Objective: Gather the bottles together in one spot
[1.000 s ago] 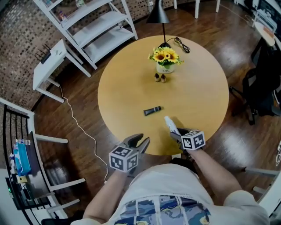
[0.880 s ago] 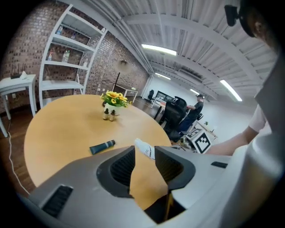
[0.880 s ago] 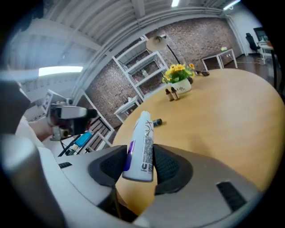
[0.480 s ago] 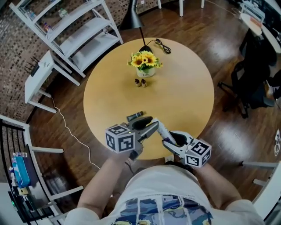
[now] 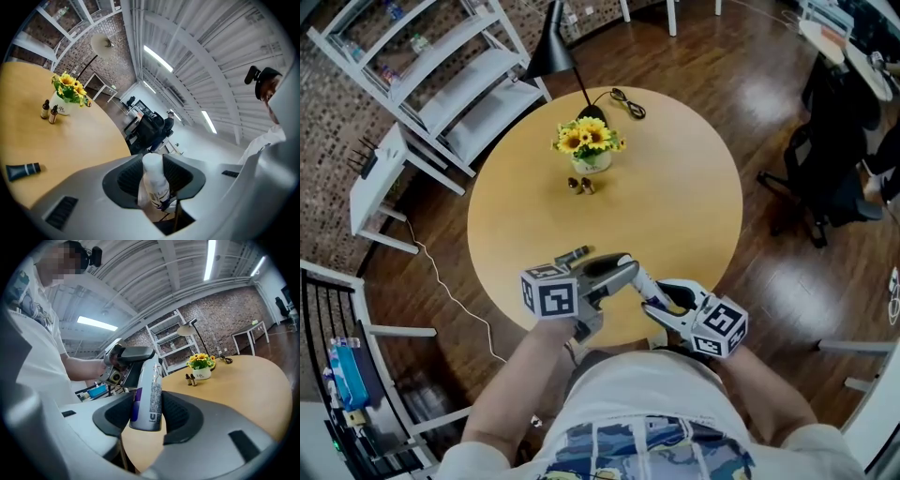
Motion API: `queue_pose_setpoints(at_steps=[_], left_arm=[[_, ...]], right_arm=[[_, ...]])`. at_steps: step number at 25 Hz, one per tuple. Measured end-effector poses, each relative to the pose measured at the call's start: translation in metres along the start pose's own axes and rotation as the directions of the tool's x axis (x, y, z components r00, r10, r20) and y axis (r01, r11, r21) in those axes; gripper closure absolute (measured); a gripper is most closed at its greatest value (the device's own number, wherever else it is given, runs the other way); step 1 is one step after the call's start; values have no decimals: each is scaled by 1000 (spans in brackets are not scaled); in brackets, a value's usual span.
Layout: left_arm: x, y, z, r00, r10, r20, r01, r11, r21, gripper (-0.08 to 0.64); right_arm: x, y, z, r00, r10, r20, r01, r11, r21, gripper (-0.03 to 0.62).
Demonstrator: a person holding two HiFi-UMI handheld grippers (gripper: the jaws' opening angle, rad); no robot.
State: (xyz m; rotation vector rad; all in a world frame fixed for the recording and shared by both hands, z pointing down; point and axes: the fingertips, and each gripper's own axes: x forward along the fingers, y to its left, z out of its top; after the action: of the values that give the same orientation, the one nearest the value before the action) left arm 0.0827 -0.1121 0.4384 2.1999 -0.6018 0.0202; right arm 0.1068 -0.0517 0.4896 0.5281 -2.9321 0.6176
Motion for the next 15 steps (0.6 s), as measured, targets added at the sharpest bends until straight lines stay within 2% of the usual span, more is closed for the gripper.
queue_pose_setpoints(at_steps=[2, 4, 8, 11, 13, 15], left_arm=[[4, -1, 1, 1000, 23, -11, -22, 999, 34, 433], [9, -3, 1, 998, 50, -32, -46, 994, 98, 437], [19, 5, 15, 990, 135, -42, -122, 965, 231, 437], [23, 26, 40, 971, 239, 0, -226, 919, 323, 437], [24, 47, 57, 949, 311, 44, -306, 882, 359, 437], [25, 74, 74, 919, 383, 96, -390, 845, 365, 437]], right_arm=[[4, -5, -3, 1000, -10, -17, 10, 1000, -11, 385], [7, -11, -5, 1000, -19, -23, 19, 1000, 8, 363], [4, -32, 0, 998, -62, -28, 62, 998, 15, 353], [0, -54, -2, 988, -141, -70, 141, 990, -10, 353], [-4, -65, -5, 977, -188, -103, 186, 982, -28, 346], [-7, -72, -5, 969, -212, -124, 208, 977, -44, 270]])
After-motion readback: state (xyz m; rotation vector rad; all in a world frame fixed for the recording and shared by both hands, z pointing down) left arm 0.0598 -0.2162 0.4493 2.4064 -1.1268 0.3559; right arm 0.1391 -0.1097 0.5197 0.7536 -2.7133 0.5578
